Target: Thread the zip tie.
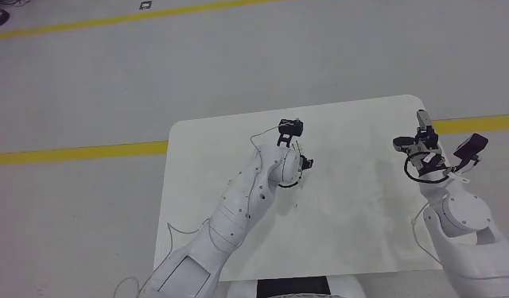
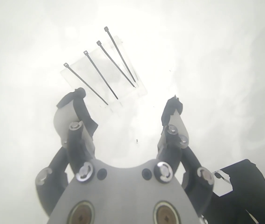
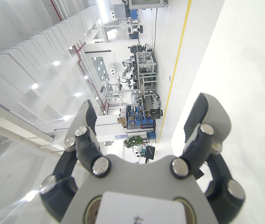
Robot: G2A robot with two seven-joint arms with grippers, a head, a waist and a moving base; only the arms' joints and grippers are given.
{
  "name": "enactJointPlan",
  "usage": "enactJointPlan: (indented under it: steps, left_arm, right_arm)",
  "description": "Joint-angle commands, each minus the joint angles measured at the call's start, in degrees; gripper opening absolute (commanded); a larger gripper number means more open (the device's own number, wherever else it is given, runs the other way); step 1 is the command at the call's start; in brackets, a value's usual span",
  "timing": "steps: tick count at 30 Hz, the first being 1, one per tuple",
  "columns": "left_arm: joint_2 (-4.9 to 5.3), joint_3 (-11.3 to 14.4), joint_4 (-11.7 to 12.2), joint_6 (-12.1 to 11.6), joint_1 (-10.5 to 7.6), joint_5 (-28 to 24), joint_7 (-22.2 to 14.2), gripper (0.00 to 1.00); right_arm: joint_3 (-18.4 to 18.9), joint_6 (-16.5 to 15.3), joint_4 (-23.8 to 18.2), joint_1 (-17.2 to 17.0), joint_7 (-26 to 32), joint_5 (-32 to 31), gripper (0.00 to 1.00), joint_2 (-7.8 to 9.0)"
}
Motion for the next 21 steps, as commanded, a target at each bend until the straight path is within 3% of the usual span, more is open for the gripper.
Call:
enactJointPlan:
  steps: [1,7,15,21]
  left_arm:
    - [-0.60,-0.93,0.02,0.00,0.39,0.76,0.24,0.53]
    - [-2.23,-3.91,0.49,0.00,1.55,2.33,0.85,0.43]
    - [-4.32,-7.54,1.29,0.00,3.17,4.92,1.63,0.38]
    - [-5.52,-9.88,1.47,0.00,4.50,3.76,3.51,0.27]
  right_arm:
    - [0.00,0.00,0.00,0.00,0.00,0.00,1.00,0.00]
    - [0.00,0.00,0.00,0.00,0.00,0.00,1.00,0.00]
    - [0.00,0.00,0.00,0.00,0.00,0.00,1.00,0.00]
    - [0.00,0.00,0.00,0.00,0.00,0.00,1.00,0.00]
